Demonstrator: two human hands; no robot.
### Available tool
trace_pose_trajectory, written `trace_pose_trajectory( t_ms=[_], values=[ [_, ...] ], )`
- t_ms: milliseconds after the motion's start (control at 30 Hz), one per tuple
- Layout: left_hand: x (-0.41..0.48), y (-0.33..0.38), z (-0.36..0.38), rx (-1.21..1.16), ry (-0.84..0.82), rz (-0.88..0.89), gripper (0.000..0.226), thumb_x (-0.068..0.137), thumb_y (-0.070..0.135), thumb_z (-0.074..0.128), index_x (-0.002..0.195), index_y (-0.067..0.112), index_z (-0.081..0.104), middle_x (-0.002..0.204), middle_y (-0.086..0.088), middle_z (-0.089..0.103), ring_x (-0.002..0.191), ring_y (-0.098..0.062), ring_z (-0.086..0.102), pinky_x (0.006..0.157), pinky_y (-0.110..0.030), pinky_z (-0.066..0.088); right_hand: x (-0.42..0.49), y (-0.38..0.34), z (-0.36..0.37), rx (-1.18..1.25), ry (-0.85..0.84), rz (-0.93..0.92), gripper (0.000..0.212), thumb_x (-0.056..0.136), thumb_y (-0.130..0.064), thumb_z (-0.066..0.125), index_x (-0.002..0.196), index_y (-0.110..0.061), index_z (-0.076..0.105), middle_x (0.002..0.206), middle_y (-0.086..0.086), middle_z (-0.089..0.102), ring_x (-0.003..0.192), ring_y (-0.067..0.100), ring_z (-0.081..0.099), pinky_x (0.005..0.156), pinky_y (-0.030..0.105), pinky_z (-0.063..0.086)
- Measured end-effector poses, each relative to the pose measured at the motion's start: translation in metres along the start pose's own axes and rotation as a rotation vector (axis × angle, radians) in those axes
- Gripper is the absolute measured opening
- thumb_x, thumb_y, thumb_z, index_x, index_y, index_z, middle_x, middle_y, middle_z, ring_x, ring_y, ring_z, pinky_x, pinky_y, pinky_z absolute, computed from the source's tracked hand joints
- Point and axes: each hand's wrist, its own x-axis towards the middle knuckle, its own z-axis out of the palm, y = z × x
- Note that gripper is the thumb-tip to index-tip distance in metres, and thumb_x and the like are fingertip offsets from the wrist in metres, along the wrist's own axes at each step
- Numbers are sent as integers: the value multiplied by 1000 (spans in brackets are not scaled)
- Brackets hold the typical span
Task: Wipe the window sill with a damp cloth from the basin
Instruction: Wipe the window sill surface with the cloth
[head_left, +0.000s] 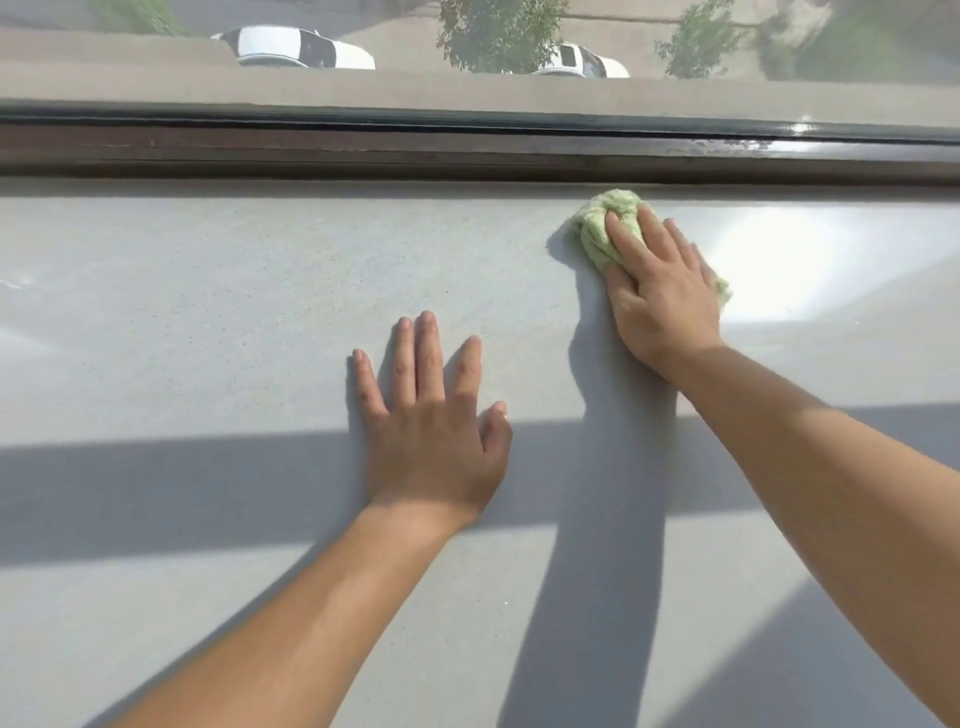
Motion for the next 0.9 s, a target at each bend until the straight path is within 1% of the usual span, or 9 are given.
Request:
trace_pose_trajectory(
  t_ms=[67,200,267,433,500,633,733,800,900],
  values=[
    [2,-1,1,-1,0,0,65,92,50,27,152,24,28,164,-17,12,152,-31,2,116,-65,3,-8,-18,7,-9,23,73,51,102,-40,29,152,-45,24,166,-7,12,153,23,7,123,43,4],
    [6,-2,-1,-44,20,-24,64,94,50,25,151,21,29,164,-14,15,153,-28,3,117,-64,2,-82,-33,21,-49,-27,-315,49,102,-41,29,151,-41,29,165,-5,19,152,26,13,123,45,10],
    [8,-3,-3,-68,33,-26,64,95,48,23,150,16,30,163,-14,17,152,-27,6,117,-63,1,-82,-15,14,-66,-80,-422,48,103,-42,31,151,-43,30,164,-7,21,152,25,15,123,44,10],
    [-11,0,-10,-80,47,-21,60,92,44,22,141,14,41,159,-15,24,150,-31,10,118,-61,-1,-29,11,5,-15,-22,-10,51,102,-39,32,152,-44,25,166,-6,13,153,26,8,123,44,3],
    [-33,6,-10,-92,48,-44,58,92,43,27,140,16,45,159,-15,26,150,-31,11,119,-61,-3,-47,-2,13,-26,9,-10,51,102,-38,32,152,-41,25,166,-2,14,152,29,10,122,47,6],
    [-79,18,-4,-89,8,-114,57,94,44,29,144,20,43,160,-16,26,151,-28,10,119,-60,-3,-133,-8,23,-67,-55,-390,50,102,-41,29,151,-40,28,165,-1,19,151,31,15,121,49,13],
    [-96,19,6,-36,-41,-128,60,96,46,22,153,28,27,165,-8,11,153,-23,0,119,-59,-3,-138,17,15,-61,-147,-551,49,102,-41,32,151,-41,32,164,-3,23,151,29,19,122,48,14],
    [-97,17,10,27,-54,-119,60,98,48,17,155,30,17,166,-6,4,153,-23,-5,119,-58,-1,-106,29,9,-82,-122,-424,49,102,-38,34,151,-43,29,165,-6,19,151,26,15,122,45,10],
    [-96,18,12,58,-64,-123,61,98,50,13,156,31,12,166,-5,0,153,-22,-8,119,-58,-2,-69,31,6,-46,-83,-95,51,101,-39,29,152,-44,22,167,-7,9,153,24,7,123,44,5]
  ],
)
